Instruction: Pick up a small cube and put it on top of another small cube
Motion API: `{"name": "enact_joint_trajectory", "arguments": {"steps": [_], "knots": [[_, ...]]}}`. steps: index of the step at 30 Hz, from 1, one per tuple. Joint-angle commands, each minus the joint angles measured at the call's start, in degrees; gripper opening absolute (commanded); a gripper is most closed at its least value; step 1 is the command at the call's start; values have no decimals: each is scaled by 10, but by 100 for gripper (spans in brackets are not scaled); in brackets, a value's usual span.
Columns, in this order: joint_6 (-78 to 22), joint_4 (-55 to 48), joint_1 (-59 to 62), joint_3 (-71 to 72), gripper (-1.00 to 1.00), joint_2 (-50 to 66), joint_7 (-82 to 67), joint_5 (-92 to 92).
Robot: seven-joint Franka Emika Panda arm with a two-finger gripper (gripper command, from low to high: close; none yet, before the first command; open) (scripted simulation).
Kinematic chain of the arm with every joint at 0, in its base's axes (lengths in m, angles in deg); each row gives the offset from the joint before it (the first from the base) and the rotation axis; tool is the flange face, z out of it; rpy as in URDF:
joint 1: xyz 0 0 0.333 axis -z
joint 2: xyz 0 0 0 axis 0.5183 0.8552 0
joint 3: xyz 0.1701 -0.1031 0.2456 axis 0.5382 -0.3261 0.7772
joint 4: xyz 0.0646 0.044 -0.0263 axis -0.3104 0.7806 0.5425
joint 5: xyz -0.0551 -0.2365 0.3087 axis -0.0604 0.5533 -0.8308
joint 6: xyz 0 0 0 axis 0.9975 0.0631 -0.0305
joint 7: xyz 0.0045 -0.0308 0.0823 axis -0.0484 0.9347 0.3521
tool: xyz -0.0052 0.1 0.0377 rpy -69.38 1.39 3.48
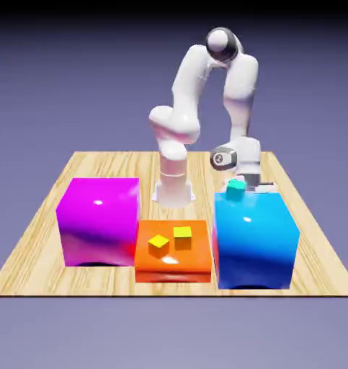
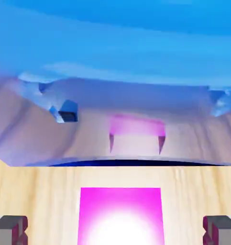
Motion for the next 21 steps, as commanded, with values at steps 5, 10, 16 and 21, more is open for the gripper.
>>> {"name": "enact_joint_trajectory", "arguments": {"steps": [5, 10, 16, 21], "knots": [[39, -21, 104, 86, 0, -38, 33, 38], [61, -32, 160, 133, -100, -59, 51, 58], [13, -7, 35, 29, -100, -13, 11, 13], [-26, 14, -68, -57, -100, 25, -22, -25]]}}
